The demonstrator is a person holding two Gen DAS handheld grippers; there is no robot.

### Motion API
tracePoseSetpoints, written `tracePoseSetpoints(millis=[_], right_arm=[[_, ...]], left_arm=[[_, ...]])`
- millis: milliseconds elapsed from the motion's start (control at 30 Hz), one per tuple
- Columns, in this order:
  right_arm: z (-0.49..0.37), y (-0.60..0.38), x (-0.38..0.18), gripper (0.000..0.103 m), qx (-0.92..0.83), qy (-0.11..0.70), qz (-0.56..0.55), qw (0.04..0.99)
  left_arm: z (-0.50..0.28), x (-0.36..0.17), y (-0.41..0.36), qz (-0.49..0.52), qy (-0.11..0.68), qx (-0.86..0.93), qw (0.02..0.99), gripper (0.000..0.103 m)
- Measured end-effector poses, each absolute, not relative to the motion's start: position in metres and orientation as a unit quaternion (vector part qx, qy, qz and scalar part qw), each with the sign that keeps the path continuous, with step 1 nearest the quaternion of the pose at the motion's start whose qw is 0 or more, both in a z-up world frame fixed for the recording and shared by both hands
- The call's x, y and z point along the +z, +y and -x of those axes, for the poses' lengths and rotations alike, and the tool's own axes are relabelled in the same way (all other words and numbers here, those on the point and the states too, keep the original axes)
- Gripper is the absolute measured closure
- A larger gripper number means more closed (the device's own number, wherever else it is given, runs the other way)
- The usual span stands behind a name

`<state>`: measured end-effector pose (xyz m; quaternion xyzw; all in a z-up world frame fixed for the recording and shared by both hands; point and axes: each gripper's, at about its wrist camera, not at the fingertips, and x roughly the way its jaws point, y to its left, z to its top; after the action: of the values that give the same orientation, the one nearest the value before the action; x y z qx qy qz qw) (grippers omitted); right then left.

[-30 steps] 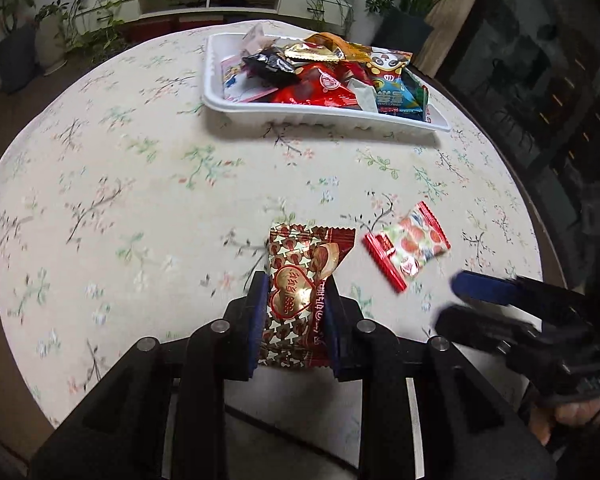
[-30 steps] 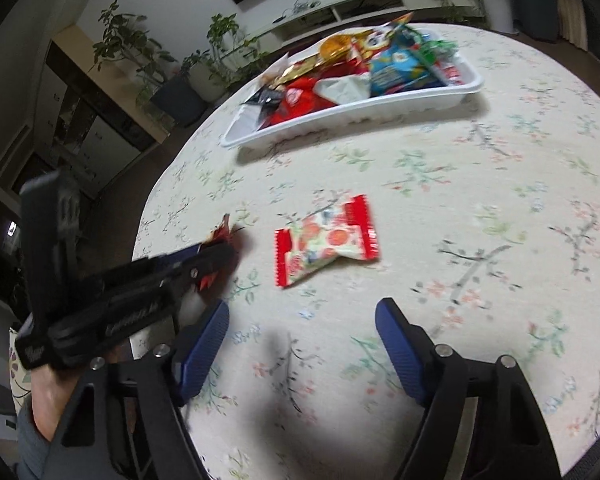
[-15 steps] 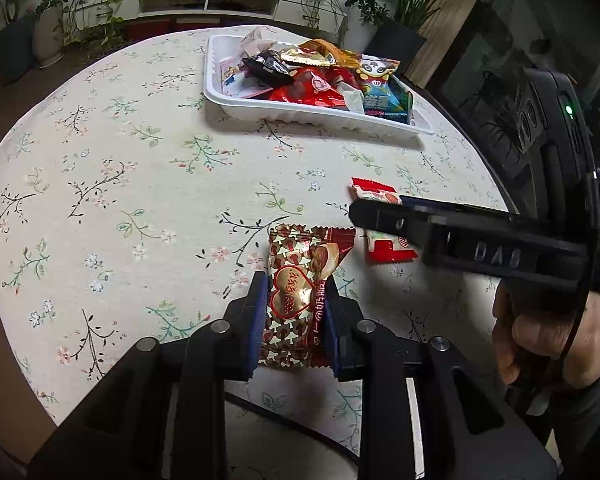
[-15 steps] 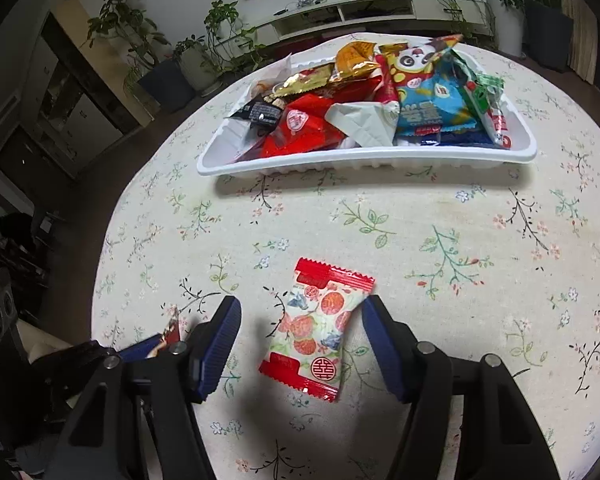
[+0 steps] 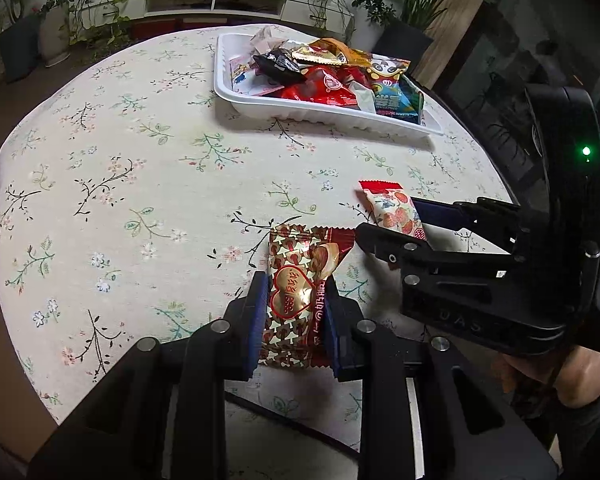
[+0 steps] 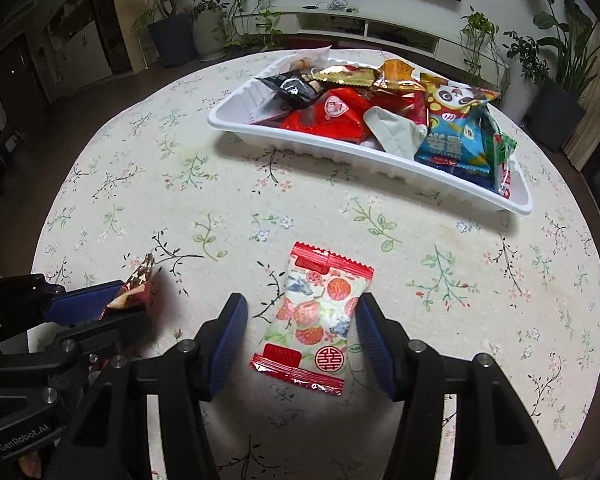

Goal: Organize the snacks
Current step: 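Grasp the gold-red wafer with the left tool while the right tool grasps the red-white candy packet, then carry both packets over the white tray and lower them in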

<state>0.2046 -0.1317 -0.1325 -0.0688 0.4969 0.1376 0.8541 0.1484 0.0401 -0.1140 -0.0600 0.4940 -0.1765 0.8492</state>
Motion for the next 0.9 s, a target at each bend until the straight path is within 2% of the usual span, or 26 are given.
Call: tracePoseSetpoints(millis=[33,100,200,467,900], right_arm=[[-0.204,-0.131,-0.132,0.051,0.14,0.499,0.07,0.852],[-0.205,-0.131,-0.131,0.064,0.142,0.504,0.07,0.849],[-0.206,-0.132,-0.131,0.068,0.148,0.51,0.063,0.845],[-0.201,-0.152,-0.128,0.072,0.157,0.516,0.003,0.842],[-0.189,-0.221,-0.104,0.073,0.133,0.488,-0.1,0.857]], left_arm=[[-0.149,-0.114,0.04,0.06,0.494,-0.176,0.849,0.08],[-0.149,-0.115,0.039,0.058,0.493,-0.176,0.85,0.08],[-0.148,-0.115,0.039,0.057,0.493,-0.175,0.85,0.08],[-0.149,-0.115,0.039,0.053,0.491,-0.175,0.852,0.08],[-0.15,-0.104,0.034,0.048,0.481,-0.182,0.856,0.08]])
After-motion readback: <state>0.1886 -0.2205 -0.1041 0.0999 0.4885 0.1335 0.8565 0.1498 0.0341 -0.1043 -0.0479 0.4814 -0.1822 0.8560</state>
